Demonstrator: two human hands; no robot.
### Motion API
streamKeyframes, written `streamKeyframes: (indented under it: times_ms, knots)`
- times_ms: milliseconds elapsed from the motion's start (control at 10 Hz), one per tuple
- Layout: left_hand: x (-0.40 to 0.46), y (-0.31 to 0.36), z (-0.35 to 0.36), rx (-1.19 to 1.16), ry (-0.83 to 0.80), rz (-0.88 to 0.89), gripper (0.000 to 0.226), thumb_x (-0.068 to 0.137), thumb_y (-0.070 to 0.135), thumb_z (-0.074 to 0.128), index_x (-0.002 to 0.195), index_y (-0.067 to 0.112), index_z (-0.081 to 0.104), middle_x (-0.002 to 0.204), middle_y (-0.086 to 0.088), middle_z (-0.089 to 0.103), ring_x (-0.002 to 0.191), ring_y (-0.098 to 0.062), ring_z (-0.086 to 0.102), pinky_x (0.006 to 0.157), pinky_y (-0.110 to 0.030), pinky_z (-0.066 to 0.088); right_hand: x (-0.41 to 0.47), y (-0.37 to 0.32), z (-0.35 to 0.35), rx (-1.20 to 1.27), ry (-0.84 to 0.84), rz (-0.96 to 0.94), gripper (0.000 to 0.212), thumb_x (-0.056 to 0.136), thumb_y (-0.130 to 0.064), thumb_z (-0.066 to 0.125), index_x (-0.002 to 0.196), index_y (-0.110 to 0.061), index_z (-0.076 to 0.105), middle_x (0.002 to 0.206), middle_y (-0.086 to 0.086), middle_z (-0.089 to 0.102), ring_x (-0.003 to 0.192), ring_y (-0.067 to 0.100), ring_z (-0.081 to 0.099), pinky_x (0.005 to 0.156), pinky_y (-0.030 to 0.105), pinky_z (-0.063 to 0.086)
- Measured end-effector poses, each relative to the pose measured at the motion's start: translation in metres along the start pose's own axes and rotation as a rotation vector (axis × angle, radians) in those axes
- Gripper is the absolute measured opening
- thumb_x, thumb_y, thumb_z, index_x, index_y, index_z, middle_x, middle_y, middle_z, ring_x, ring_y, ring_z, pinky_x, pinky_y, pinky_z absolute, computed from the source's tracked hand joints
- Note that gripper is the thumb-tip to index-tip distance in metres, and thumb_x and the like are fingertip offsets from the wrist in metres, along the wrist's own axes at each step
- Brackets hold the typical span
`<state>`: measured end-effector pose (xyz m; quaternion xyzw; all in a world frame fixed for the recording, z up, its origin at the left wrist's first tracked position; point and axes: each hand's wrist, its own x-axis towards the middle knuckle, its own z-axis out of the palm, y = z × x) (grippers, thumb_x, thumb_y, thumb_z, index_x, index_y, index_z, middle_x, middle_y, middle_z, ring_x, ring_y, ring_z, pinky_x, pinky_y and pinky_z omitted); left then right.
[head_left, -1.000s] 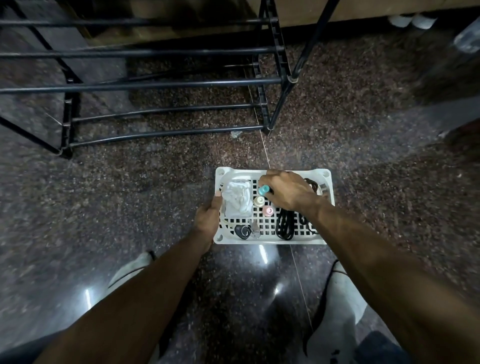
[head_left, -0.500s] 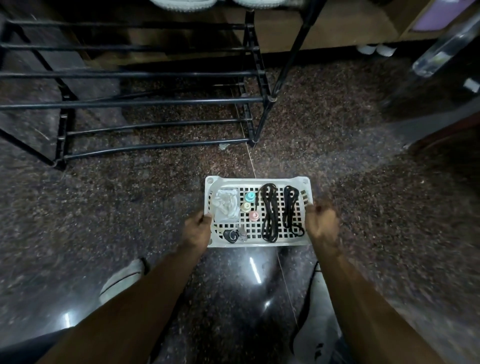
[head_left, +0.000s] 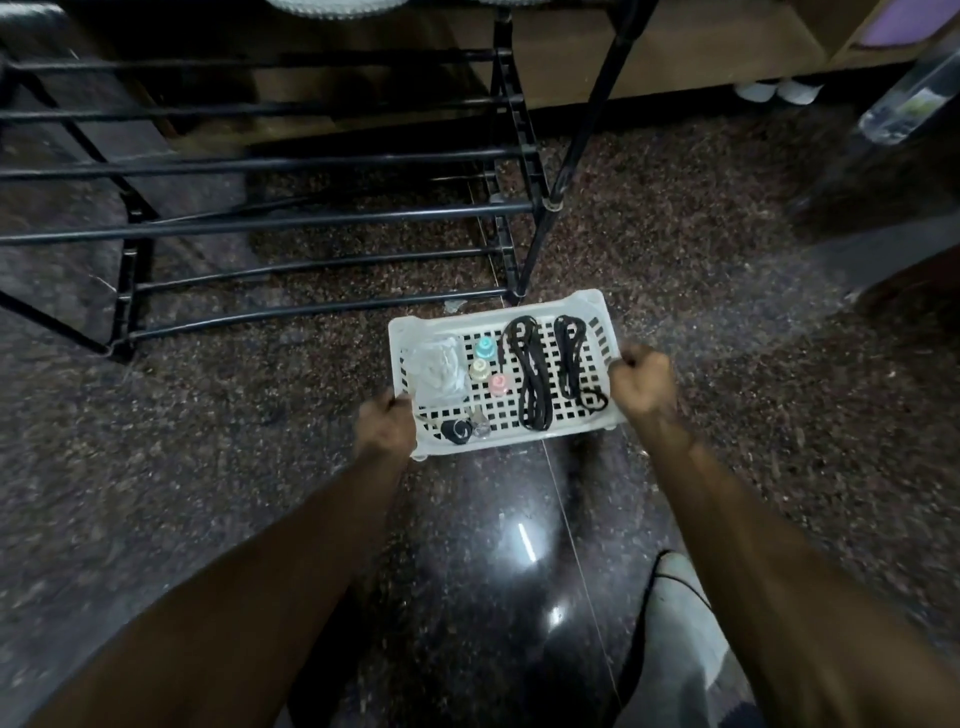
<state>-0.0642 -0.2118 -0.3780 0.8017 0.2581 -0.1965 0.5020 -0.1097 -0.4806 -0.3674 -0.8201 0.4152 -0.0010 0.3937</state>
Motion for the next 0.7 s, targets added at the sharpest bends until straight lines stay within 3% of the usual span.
streamKeyframes:
  times_ms: [100,200,300,400,500,600,700]
  knots:
    - [0.02,0.007,0.0,0.058,-0.015,-0.009,0.03,0.098,0.017,0.049,0.122,0.008,0.064,0.115,-0.017,0.066,0.086,-0.031,0.063,0.066,-0.034,0.053,0.011,-0.009,0.004,0.01,-0.048,-0.011,0.034,0.088,-0.002,0.051,0.111,-0.021,0.069,0.098,0.002,0.071,0.074,0.017,0.064,0.068,0.029,0.055]
    - [0.03,0.011,-0.001,0.119,-0.032,0.019,0.032,0.098,0.012,0.046,0.124,0.005,0.062,0.12,-0.018,0.064,0.084,-0.027,0.06,0.054,-0.024,0.044,0.015,-0.014,0.006,0.046,-0.097,-0.037,0.04,0.089,0.002,0.049,0.119,-0.018,0.066,0.104,0.0,0.07,0.071,0.014,0.063,0.063,0.025,0.054]
    - [0.034,0.015,-0.005,0.139,-0.041,0.028,0.033,0.098,0.011,0.046,0.126,0.004,0.062,0.121,-0.02,0.063,0.093,-0.032,0.064,0.061,-0.029,0.049,0.012,-0.014,0.007,0.021,-0.152,-0.043,0.039,0.089,0.003,0.049,0.117,-0.018,0.066,0.1,0.002,0.07,0.079,0.02,0.065,0.063,0.021,0.051]
    - [0.033,0.019,-0.009,0.196,-0.115,0.032,0.035,0.099,0.014,0.045,0.129,0.001,0.058,0.128,-0.022,0.059,0.115,-0.039,0.058,0.092,-0.041,0.051,0.004,-0.013,0.006,-0.012,-0.168,-0.07,0.04,0.09,0.0,0.05,0.121,-0.02,0.064,0.104,0.0,0.069,0.081,0.019,0.063,0.063,0.017,0.047]
    - [0.027,0.026,-0.016,0.248,-0.111,0.059,0.034,0.098,0.016,0.047,0.128,0.007,0.059,0.128,-0.017,0.06,0.112,-0.037,0.06,0.088,-0.038,0.052,-0.011,-0.019,-0.001,-0.09,-0.116,-0.069,0.036,0.09,-0.007,0.053,0.123,-0.018,0.062,0.096,0.004,0.069,0.069,0.014,0.058,0.056,0.017,0.045]
    - [0.014,0.035,-0.026,0.329,-0.125,0.089,0.038,0.098,0.02,0.048,0.132,0.004,0.054,0.132,-0.019,0.056,0.12,-0.037,0.054,0.095,-0.038,0.045,-0.034,-0.03,-0.009,-0.148,-0.104,-0.08,0.034,0.092,-0.017,0.058,0.126,-0.016,0.058,0.101,0.007,0.067,0.075,0.017,0.058,0.065,0.025,0.052]
    - [-0.006,0.037,-0.042,0.307,-0.126,0.094,0.035,0.093,0.02,0.054,0.124,0.003,0.059,0.122,-0.018,0.063,0.098,-0.031,0.063,0.079,-0.031,0.051,-0.074,-0.041,-0.017,-0.047,-0.206,-0.036,0.041,0.094,-0.021,0.06,0.134,-0.017,0.051,0.123,0.01,0.061,0.097,0.024,0.06,0.087,0.028,0.05]
